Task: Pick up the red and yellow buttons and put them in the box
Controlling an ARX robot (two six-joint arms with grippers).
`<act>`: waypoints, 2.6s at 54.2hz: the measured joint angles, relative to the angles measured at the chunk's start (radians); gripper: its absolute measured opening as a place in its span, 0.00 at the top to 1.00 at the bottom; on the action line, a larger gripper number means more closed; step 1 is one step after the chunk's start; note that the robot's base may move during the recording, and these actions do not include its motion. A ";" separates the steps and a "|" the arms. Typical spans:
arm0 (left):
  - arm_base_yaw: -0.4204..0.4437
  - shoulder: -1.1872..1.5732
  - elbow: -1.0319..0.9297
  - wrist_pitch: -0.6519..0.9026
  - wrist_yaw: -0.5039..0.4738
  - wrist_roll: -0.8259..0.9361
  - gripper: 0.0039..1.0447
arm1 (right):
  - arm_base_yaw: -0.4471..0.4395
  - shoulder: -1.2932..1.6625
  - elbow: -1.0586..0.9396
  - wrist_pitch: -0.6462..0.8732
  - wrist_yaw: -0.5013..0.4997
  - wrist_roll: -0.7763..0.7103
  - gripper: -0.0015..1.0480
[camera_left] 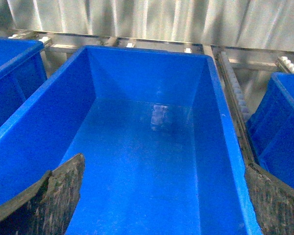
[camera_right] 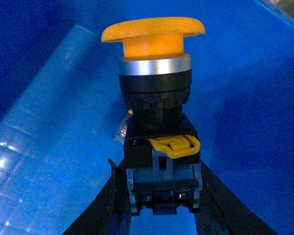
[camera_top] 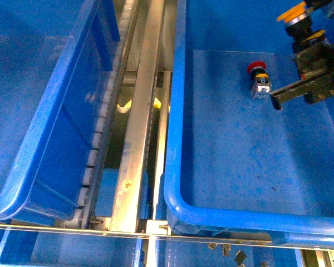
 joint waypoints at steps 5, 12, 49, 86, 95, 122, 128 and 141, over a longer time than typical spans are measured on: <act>0.000 0.000 0.000 0.000 0.000 0.000 0.07 | 0.006 0.069 0.087 -0.056 -0.004 0.007 0.75; 0.000 0.000 0.000 0.000 0.000 0.000 0.07 | 0.008 0.156 0.195 -0.159 0.014 0.045 0.75; 0.000 0.000 0.000 0.000 0.000 0.000 0.07 | 0.017 0.317 0.420 -0.485 0.008 0.290 0.39; 0.000 0.000 0.000 0.000 0.000 0.000 0.07 | -0.120 -0.546 -0.163 -0.463 -0.066 0.523 0.06; 0.000 0.000 0.000 0.000 0.000 0.000 0.07 | -0.155 -0.706 -0.253 -0.310 -0.101 0.569 0.15; 0.000 0.000 0.000 0.000 0.000 0.000 0.07 | -0.322 -0.995 -0.564 -0.050 -0.314 0.332 0.97; 0.000 0.000 0.000 0.000 0.000 0.000 0.07 | -0.335 -1.089 -0.594 -0.114 -0.319 0.331 0.97; 0.000 0.000 0.000 0.000 0.000 0.000 0.07 | -0.336 -1.174 -0.629 -0.146 -0.321 0.331 0.97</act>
